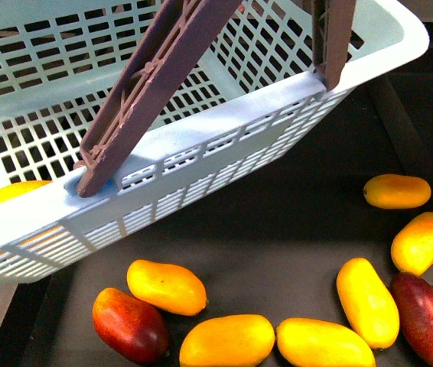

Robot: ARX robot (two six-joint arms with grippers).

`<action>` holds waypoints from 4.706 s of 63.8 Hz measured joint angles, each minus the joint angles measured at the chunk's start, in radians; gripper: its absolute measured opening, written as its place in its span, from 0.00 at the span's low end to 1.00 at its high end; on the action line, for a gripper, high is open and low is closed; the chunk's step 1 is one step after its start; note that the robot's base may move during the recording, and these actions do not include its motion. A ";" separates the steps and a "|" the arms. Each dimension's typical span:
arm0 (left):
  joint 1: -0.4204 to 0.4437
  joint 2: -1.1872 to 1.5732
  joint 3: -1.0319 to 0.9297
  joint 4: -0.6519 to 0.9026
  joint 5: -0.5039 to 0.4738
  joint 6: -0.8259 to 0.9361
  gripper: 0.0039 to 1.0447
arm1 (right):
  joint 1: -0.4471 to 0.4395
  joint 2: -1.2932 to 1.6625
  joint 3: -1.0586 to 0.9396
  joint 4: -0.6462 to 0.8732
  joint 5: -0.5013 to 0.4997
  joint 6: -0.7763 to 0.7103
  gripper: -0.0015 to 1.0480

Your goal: Pick lemon and mango into basket

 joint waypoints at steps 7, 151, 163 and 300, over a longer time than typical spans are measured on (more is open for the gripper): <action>-0.006 0.000 0.000 -0.001 0.011 -0.011 0.13 | -0.055 0.244 0.222 -0.541 0.057 0.223 0.92; -0.011 0.001 0.001 -0.001 0.015 -0.016 0.13 | -0.204 1.152 0.750 -0.338 -0.159 0.398 0.56; -0.011 0.001 0.001 -0.001 0.016 -0.016 0.13 | -0.212 0.858 0.740 -0.441 -0.263 0.322 0.56; -0.012 0.008 0.000 -0.002 0.011 -0.011 0.13 | 0.117 0.242 0.161 0.182 0.067 -0.043 0.02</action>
